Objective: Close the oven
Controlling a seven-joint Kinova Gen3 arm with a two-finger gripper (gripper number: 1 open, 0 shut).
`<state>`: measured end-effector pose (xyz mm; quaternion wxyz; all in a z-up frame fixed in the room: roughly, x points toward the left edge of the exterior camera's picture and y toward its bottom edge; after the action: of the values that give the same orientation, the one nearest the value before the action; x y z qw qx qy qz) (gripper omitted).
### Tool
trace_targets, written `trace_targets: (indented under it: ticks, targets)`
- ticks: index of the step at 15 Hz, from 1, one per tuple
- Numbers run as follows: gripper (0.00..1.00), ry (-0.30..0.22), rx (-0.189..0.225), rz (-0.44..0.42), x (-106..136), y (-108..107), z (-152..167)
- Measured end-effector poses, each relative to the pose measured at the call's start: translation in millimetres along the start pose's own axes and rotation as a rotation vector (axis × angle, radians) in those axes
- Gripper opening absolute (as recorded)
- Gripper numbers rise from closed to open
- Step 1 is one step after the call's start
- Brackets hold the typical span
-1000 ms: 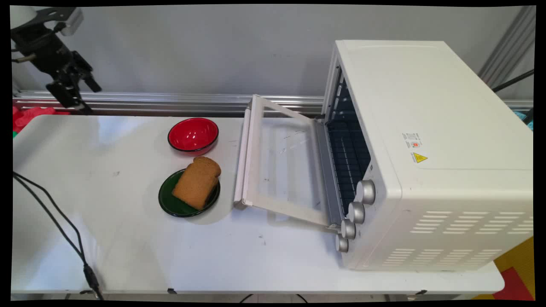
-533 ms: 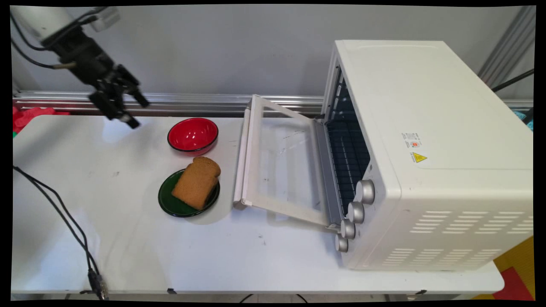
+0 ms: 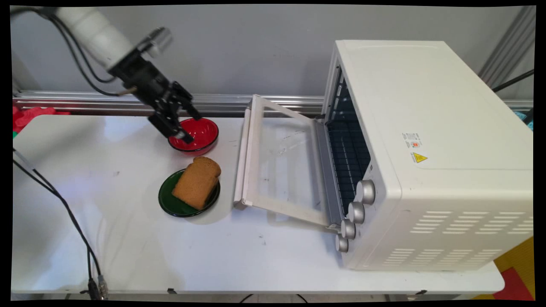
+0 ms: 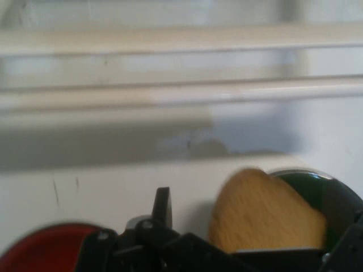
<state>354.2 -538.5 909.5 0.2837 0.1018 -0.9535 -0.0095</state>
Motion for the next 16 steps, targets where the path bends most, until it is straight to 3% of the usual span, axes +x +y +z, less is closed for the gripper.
trace_targets:
  ticks: [9,10,16]
  targets:
    - [1.0,0.018,-0.004,0.1,9,-24,65]
    - [0.0,0.017,-0.003,0.099,9,-25,69]
    - [0.0,-0.001,-0.005,0.073,5,-32,89]
